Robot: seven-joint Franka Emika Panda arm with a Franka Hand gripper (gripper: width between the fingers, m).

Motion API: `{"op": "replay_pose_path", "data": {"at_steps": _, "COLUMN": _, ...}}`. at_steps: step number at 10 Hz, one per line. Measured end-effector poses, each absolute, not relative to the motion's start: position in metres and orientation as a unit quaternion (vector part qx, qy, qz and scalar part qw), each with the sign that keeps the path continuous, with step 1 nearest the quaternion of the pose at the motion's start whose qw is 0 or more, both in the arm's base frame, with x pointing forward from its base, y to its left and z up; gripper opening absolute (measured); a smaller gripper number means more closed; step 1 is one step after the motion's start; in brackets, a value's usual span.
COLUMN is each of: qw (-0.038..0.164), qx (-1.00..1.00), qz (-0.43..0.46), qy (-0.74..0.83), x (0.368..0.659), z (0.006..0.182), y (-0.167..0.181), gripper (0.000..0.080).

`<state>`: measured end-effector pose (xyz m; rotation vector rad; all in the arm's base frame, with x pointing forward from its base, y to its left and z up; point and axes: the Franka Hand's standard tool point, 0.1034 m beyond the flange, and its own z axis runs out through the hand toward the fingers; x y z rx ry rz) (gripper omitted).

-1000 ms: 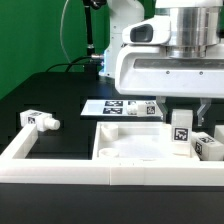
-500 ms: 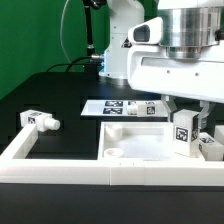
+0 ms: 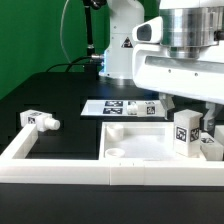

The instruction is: Assemble one leg

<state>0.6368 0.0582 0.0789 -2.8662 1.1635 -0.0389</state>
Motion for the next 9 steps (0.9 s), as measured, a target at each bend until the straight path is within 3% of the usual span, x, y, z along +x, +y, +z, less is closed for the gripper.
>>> {"op": "replay_pose_path", "data": {"at_steps": 3, "qw": 0.019, "qx": -0.982, "qz": -0.019, "qy": 0.188, "x": 0.6375, "z": 0.0818, "y": 0.0618, "gripper": 0.0647}}
{"op": "replay_pose_path", "data": {"at_steps": 9, "qw": -0.005, "qx": -0.994, "qz": -0.026, "qy": -0.104, "x": 0.638, "z": 0.0808, "y": 0.0582, "gripper": 0.0649}}
